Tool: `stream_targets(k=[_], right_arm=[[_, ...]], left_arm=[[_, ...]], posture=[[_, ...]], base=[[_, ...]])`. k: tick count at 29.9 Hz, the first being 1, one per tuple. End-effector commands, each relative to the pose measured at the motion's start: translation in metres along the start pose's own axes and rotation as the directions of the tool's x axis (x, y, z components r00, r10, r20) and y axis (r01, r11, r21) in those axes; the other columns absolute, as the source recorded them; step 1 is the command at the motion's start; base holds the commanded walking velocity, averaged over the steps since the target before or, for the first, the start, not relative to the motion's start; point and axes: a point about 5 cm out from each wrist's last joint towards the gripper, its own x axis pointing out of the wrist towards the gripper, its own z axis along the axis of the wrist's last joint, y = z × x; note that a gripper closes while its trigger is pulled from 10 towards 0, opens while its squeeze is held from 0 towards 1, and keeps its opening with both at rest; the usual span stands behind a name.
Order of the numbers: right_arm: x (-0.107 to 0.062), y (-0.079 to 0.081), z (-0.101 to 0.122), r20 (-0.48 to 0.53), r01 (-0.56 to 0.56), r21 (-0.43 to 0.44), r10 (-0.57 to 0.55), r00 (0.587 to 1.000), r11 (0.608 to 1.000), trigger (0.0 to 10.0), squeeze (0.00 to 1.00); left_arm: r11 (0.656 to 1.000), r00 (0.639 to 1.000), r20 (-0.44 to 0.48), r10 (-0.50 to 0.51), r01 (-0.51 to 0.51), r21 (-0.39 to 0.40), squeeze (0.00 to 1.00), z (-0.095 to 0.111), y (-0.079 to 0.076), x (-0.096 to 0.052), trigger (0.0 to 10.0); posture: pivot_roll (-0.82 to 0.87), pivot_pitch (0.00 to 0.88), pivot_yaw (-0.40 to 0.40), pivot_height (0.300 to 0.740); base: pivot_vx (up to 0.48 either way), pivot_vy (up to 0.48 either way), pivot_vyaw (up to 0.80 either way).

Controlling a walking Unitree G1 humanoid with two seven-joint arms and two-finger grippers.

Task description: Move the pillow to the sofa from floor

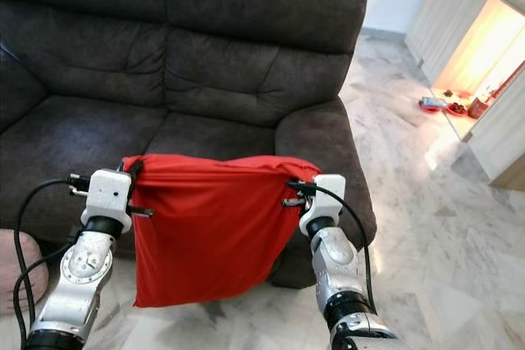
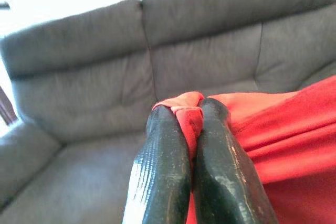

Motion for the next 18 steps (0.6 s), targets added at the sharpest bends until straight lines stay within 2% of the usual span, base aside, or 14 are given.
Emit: stream_targets(k=[1, 4, 5, 8, 13, 18], right_arm=[[0.009, -0.018, 0.043, 0.203, 0.084, -0.05, -0.072, 0.976, 0.995, 10.0, 0.0], [0.014, -0.022, 0.071, 0.318, 0.132, -0.056, -0.107, 0.942, 0.99, 10.0, 0.0], [0.014, -0.022, 0.071, 0.318, 0.132, -0.056, -0.107, 0.942, 0.99, 10.0, 0.0], [0.018, -0.021, 0.099, 0.415, 0.168, -0.048, -0.133, 0.9, 0.985, 10.0, 0.0], [0.019, -0.015, 0.114, 0.464, 0.167, -0.054, -0.123, 0.877, 0.984, 10.0, 0.0], [0.018, -0.015, 0.11, 0.434, 0.182, -0.056, -0.14, 0.89, 0.982, 10.0, 0.0]], left_arm=[[0.998, 0.995, 0.087, 0.042, -0.045, 0.034, 0.0, 0.019, 0.01, 0.007, 10.0], [0.997, 0.989, 0.133, 0.061, -0.067, 0.037, 0.0, 0.035, 0.015, 0.012, 10.0], [0.997, 0.989, 0.133, 0.061, -0.067, 0.037, 0.0, 0.035, 0.015, 0.012, 10.0], [0.996, 0.984, 0.169, 0.049, -0.06, 0.066, 0.0, 0.049, 0.019, 0.017, 10.0], [0.996, 0.98, 0.194, 0.049, -0.063, 0.067, 0.0, 0.059, 0.021, 0.021, 10.0], [0.997, 0.981, 0.193, 0.036, -0.05, 0.066, 0.0, 0.064, 0.02, 0.023, 10.0]], posture=[[0.21, 0.0, -0.153, 0.74], [0.2, 0.0, -0.151, 0.74], [0.2, 0.0, -0.151, 0.74], [0.21, 0.0, -0.153, 0.74], [0.21, 0.0, -0.155, 0.74], [0.21, 0.0, -0.154, 0.74]], base=[[0.0, 0.0, 0.0], [0.0, 0.0, 0.0], [0.0, 0.0, 0.0], [0.0, 0.0, 0.0], [0.0, 0.0, 0.0], [0.0, 0.0, 0.0]])
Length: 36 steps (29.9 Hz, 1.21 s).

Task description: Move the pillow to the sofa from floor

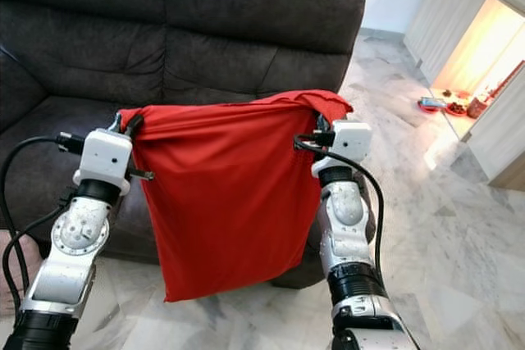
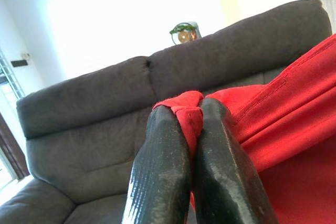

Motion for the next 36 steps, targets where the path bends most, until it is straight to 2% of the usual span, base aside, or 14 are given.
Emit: stream_targets(k=[1, 6, 10, 18, 25, 36], right_arm=[[0.006, -0.021, 0.021, 0.082, 0.093, -0.023, -0.091, 0.993, 0.995, 10.0, 0.0], [-0.004, -0.035, 0.007, 0.003, 0.167, -0.008, -0.167, 0.986, 0.986, 10.0, 0.0], [-0.018, -0.042, -0.006, -0.064, 0.193, -0.064, -0.197, 0.978, 0.979, 10.0, 0.0], [-0.037, -0.05, -0.02, -0.126, 0.212, -0.094, -0.223, 0.967, 0.973, 10.0, 0.0], [-0.054, -0.056, -0.028, -0.16, 0.221, -0.122, -0.239, 0.958, 0.968, 10.0, 0.0], [-0.043, -0.056, -0.014, -0.103, 0.223, -0.115, -0.234, 0.967, 0.968, 10.0, 0.0]], left_arm=[[0.999, 0.998, 0.04, 0.042, -0.042, 0.008, 0.0, 0.011, 0.012, 0.004, 10.0], [0.999, 0.999, 0.031, 0.035, -0.036, 0.007, 0.0, 0.01, 0.014, 0.003, 10.0], [0.999, 0.999, -0.004, 0.054, -0.054, 0.001, 0.0, 0.004, 0.017, -0.001, 10.0], [0.996, 0.996, -0.009, 0.084, -0.084, 0.007, 0.0, 0.005, 0.024, 0.001, 10.0], [0.997, 0.997, -0.017, 0.082, -0.082, 0.002, 0.0, 0.004, 0.023, 0.001, 10.0], [0.997, 0.997, -0.01, 0.071, -0.071, -0.004, 0.0, 0.006, 0.02, 0.003, 10.0]], posture=[[0.22, 0.0, -0.154, 0.74], [0.22, 0.0, -0.151, 0.74], [0.22, 0.0, -0.148, 0.74], [0.22, 0.0, -0.146, 0.74], [0.21, 0.0, -0.139, 0.74], [0.21, 0.0, -0.139, 0.74]], base=[[0.0, 0.0, 0.0], [0.0, 0.0, 0.0], [0.0, 0.0, 0.0], [0.0, 0.0, 0.0], [0.0, 0.0, 0.0], [0.0, 0.0, 0.0]])
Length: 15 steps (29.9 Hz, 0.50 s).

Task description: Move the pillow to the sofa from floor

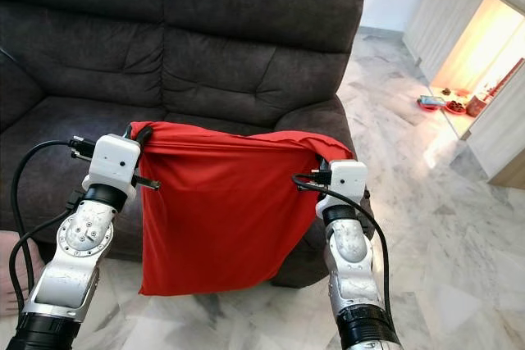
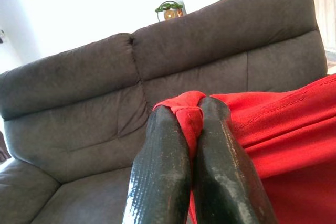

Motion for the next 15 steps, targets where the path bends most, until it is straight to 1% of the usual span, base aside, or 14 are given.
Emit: stream_targets(k=[1, 6, 8, 15], right_arm=[[0.003, -0.043, 0.025, 0.1, 0.201, 0.014, -0.201, 0.974, 0.98, 10.0, 0.0], [0.005, -0.042, 0.031, 0.12, 0.198, 0.022, -0.199, 0.973, 0.98, 10.0, 0.0], [0.004, -0.038, 0.027, 0.108, 0.188, 0.016, -0.189, 0.976, 0.982, 10.0, 0.0], [0.0, -0.032, 0.021, 0.084, 0.176, 0.026, -0.177, 0.981, 0.984, 10.0, 0.0]], left_arm=[[0.992, 0.99, 0.075, 0.12, -0.123, 0.032, 0.0, 0.017, 0.029, 0.004, 10.0], [0.991, 0.988, 0.088, 0.125, -0.128, 0.038, 0.0, 0.021, 0.031, 0.004, 10.0], [0.991, 0.988, 0.095, 0.122, -0.127, 0.05, 0.0, 0.022, 0.03, 0.004, 10.0], [0.99, 0.988, 0.093, 0.126, -0.131, 0.053, 0.0, 0.021, 0.03, 0.004, 10.0]], posture=[[0.21, 0.0, -0.139, 0.74], [0.21, 0.0, -0.138, 0.74], [0.21, 0.0, -0.139, 0.74], [0.22, 0.0, -0.138, 0.74]], base=[[0.0, 0.0, 0.0], [0.0, 0.0, 0.0], [0.0, 0.0, 0.0], [0.0, 0.0, 0.0]])
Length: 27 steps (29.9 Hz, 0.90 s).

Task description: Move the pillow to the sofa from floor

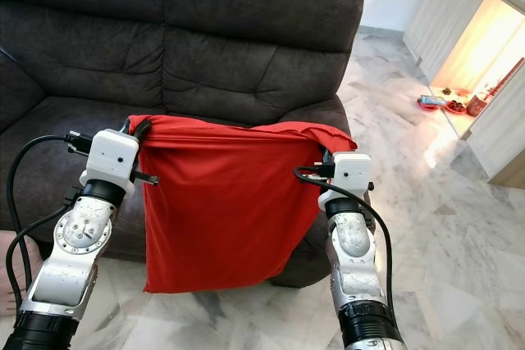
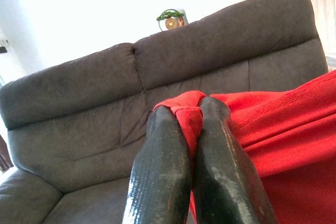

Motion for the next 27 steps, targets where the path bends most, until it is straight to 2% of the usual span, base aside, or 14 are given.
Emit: stream_targets(k=[1, 11, 27], right_arm=[[-0.002, -0.031, 0.011, 0.046, 0.171, 0.021, -0.171, 0.984, 0.985, 10.0, 0.0], [0.004, -0.03, 0.025, 0.097, 0.162, 0.038, -0.165, 0.981, 0.986, 10.0, 0.0], [0.006, -0.03, 0.029, 0.106, 0.163, 0.051, -0.168, 0.98, 0.985, 10.0, 0.0]], left_arm=[[0.991, 0.99, 0.062, 0.124, -0.127, 0.047, 0.0, 0.013, 0.028, 0.003, 10.0], [0.988, 0.987, 0.087, 0.137, -0.143, 0.06, 0.0, 0.019, 0.031, 0.004, 10.0], [0.989, 0.986, 0.101, 0.133, -0.139, 0.055, 0.0, 0.023, 0.031, 0.007, 10.0]], posture=[[0.22, 0.0, -0.137, 0.74], [0.22, 0.0, -0.139, 0.74], [0.22, 0.0, -0.137, 0.74]], base=[[0.244, 0.0, 0.0], [0.26, 0.0, 0.0], [0.276, 0.0, 0.0]])
